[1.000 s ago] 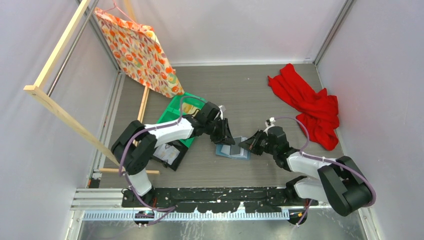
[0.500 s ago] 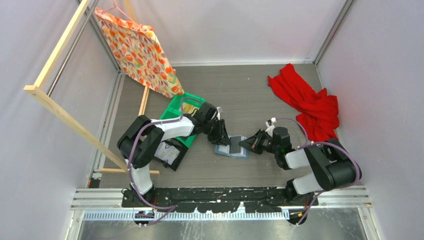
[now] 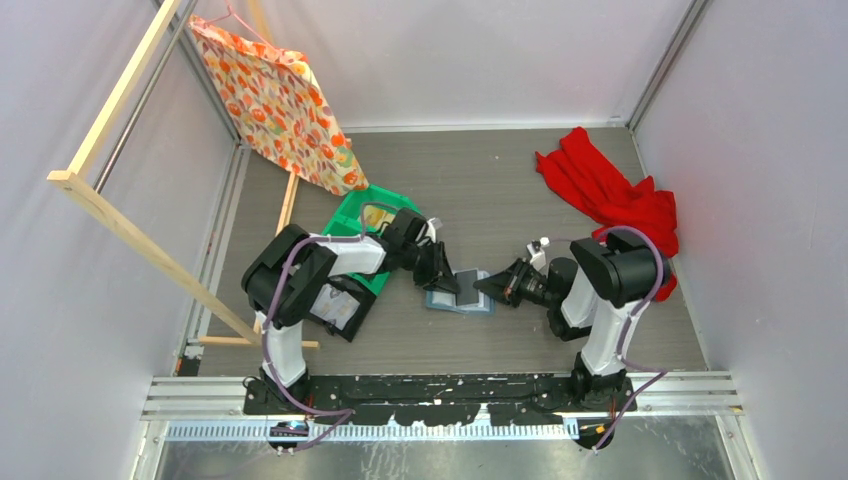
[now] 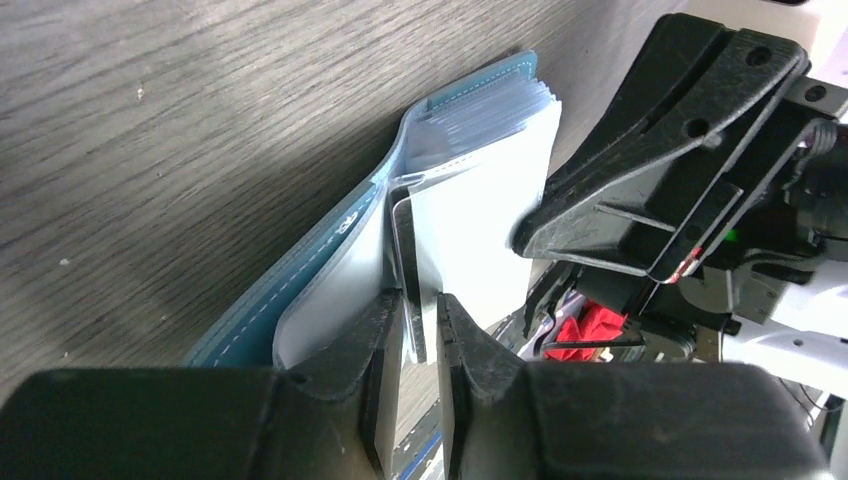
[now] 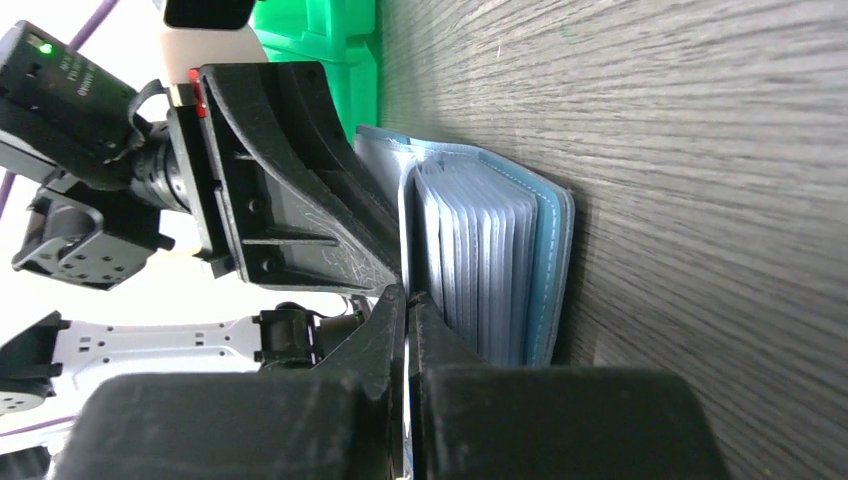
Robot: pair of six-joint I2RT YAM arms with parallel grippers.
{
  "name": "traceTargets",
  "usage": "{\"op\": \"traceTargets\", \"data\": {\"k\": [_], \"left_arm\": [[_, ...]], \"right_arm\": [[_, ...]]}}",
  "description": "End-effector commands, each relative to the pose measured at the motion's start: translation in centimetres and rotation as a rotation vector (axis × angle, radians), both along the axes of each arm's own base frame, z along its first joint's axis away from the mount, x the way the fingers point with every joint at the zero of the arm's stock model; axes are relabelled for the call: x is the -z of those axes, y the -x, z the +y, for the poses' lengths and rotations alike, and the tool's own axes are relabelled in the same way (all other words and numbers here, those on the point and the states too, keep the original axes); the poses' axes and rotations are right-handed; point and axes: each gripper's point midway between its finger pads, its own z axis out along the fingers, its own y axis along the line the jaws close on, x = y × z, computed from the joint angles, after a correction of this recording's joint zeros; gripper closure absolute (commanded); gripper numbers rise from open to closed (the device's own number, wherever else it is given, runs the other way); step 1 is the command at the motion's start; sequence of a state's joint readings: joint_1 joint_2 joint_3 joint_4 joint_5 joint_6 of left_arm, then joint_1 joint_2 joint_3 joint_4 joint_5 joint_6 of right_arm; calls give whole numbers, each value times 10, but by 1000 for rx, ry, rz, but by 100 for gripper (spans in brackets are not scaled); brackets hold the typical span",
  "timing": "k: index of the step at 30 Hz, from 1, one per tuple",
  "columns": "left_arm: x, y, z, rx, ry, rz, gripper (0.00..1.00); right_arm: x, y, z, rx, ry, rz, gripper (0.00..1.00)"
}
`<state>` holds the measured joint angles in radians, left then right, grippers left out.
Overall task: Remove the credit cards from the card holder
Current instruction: Remove the credit card from the card holder.
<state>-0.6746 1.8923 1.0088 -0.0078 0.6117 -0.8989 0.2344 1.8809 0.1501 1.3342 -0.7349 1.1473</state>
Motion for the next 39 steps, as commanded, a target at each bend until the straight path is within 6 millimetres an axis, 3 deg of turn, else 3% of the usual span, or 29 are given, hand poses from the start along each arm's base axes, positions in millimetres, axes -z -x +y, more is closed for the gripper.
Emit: {"op": "traceTargets", "data": {"k": [1, 6, 9, 14, 21, 29, 33, 39], "left_arm": [[-14, -4, -7, -11, 105, -9, 80], [-10, -13, 3, -105, 105, -4, 85], [-18, -18, 6, -171, 164, -15, 85], [-26, -18, -5, -170, 255, 37, 85], [-21, -21, -6, -181, 252, 38, 82], [1, -15, 2, -186, 191, 57, 63], [10, -10, 0, -189, 236, 90, 64], [10, -11, -2, -203, 267, 95, 77]], "right_arm": [[65, 28, -18, 76, 128, 225, 99], [68, 29, -19, 81, 116, 235, 99], [67, 27, -22, 91, 113, 231, 99], [67, 26, -20, 79, 105, 234, 99], [67, 27, -20, 79, 97, 235, 99], [66, 27, -19, 76, 90, 236, 99], [67, 27, -19, 79, 89, 236, 99], [68, 27, -19, 78, 87, 242, 99]]}}
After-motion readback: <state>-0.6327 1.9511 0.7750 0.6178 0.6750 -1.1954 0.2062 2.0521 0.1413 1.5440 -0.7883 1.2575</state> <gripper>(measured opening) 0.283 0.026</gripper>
